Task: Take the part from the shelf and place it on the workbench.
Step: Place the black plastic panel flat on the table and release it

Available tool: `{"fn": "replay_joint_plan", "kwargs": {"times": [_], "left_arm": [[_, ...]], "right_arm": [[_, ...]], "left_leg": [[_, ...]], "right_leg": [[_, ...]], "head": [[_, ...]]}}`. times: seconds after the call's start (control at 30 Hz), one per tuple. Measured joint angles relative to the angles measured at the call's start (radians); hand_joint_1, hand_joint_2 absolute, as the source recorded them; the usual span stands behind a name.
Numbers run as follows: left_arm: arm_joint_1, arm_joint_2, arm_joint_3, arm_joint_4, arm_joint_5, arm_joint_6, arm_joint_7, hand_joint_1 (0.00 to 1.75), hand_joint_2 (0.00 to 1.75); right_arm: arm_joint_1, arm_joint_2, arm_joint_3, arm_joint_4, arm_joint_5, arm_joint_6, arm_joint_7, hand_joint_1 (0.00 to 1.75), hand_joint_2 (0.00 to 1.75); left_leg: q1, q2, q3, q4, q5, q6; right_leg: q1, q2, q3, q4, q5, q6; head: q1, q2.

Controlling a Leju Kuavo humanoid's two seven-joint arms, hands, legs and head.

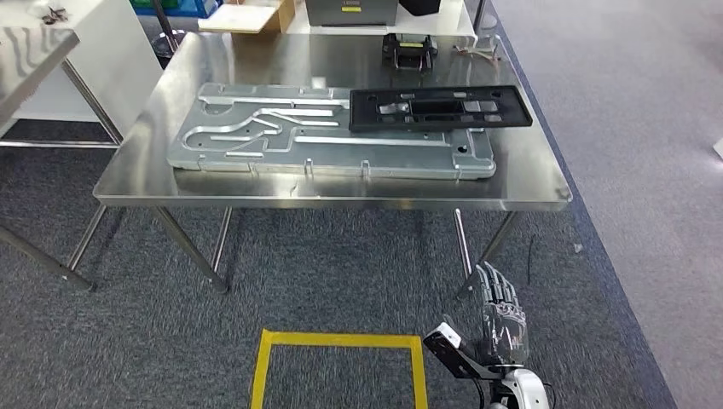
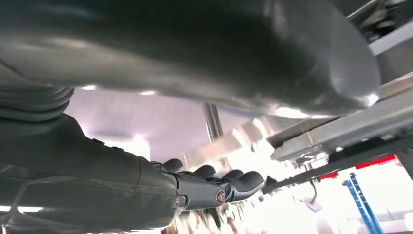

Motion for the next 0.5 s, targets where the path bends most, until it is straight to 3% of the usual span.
{"fn": "replay_joint_plan", "kwargs": {"times": [0.1, 0.13, 0.17, 0.2, 0.27, 0.33, 0.37, 0.4, 0.47, 0.5], "left_arm": [[0.001, -0.004, 0.016, 0.000, 0.008, 0.005, -0.001, 0.00, 0.00], [0.002, -0.005, 0.021, 0.000, 0.010, 0.008, -0.001, 0.00, 0.00], [0.003, -0.006, 0.027, 0.000, 0.012, 0.011, -0.002, 0.00, 0.00], [0.005, -0.008, 0.033, 0.000, 0.016, 0.013, -0.002, 0.00, 0.00], [0.008, -0.011, 0.045, 0.000, 0.021, 0.016, -0.005, 0.00, 0.00], [0.008, -0.014, 0.054, 0.000, 0.026, 0.019, -0.009, 0.00, 0.00], [0.007, -0.015, 0.060, 0.000, 0.029, 0.021, -0.010, 0.00, 0.00], [0.007, -0.016, 0.067, 0.000, 0.032, 0.023, -0.011, 0.00, 0.00], [0.008, -0.017, 0.079, 0.000, 0.037, 0.029, -0.011, 0.00, 0.00], [0.010, -0.017, 0.084, 0.000, 0.039, 0.032, -0.011, 0.00, 0.00]], "right_arm": [[0.060, 0.035, -0.060, -0.023, -0.223, 0.067, -0.117, 0.00, 1.75], [0.079, 0.048, -0.088, -0.026, -0.298, 0.102, -0.159, 0.00, 1.75], [0.096, 0.064, -0.123, -0.027, -0.370, 0.148, -0.202, 0.00, 1.75], [0.112, 0.080, -0.161, -0.027, -0.425, 0.195, -0.242, 0.00, 1.75], [0.133, 0.117, -0.249, -0.027, -0.503, 0.301, -0.310, 0.00, 0.87], [0.139, 0.154, -0.340, -0.025, -0.547, 0.413, -0.355, 0.00, 0.00], [0.140, 0.173, -0.390, -0.022, -0.561, 0.468, -0.375, 0.00, 0.00], [0.141, 0.192, -0.441, -0.016, -0.568, 0.515, -0.393, 0.00, 0.00], [0.142, 0.224, -0.545, 0.008, -0.565, 0.594, -0.428, 0.00, 0.00], [0.140, 0.234, -0.595, 0.028, -0.556, 0.632, -0.445, 0.00, 0.00]], "left_leg": [[0.002, 0.004, -0.044, -0.002, 0.039, 0.015], [0.001, 0.004, -0.060, -0.001, 0.051, 0.014], [0.001, 0.004, -0.077, 0.001, 0.062, 0.013], [0.001, 0.004, -0.093, 0.002, 0.073, 0.010], [0.002, 0.004, -0.121, 0.008, 0.093, 0.003], [-0.001, 0.005, -0.144, 0.017, 0.109, -0.008], [-0.001, 0.006, -0.151, 0.018, 0.119, -0.015], [-0.001, 0.007, -0.156, 0.017, 0.129, -0.021], [0.002, 0.006, -0.163, 0.014, 0.141, -0.034], [0.003, 0.005, -0.169, 0.026, 0.123, -0.038]], "right_leg": [[-0.005, 0.007, -0.048, 0.158, -0.148, 0.011], [-0.007, 0.007, -0.055, 0.214, -0.174, 0.014], [-0.008, 0.007, -0.051, 0.247, -0.174, 0.016], [-0.010, 0.007, -0.032, 0.250, -0.153, 0.017], [-0.013, 0.007, 0.058, 0.161, -0.104, 0.016], [-0.010, 0.007, 0.169, 0.011, -0.109, 0.009], [-0.007, 0.007, 0.202, -0.041, -0.122, 0.004], [-0.004, 0.008, 0.213, -0.068, -0.128, -0.003], [-0.003, 0.006, 0.202, -0.074, -0.114, -0.018], [-0.005, 0.004, 0.195, -0.076, -0.103, -0.027]], "head": [[0.000, 0.000], [0.000, 0.000], [0.000, 0.000], [0.000, 0.000], [0.000, 0.000], [0.000, 0.000], [0.000, 0.000], [0.000, 0.000], [0.000, 0.000], [0.000, 0.000]]}}
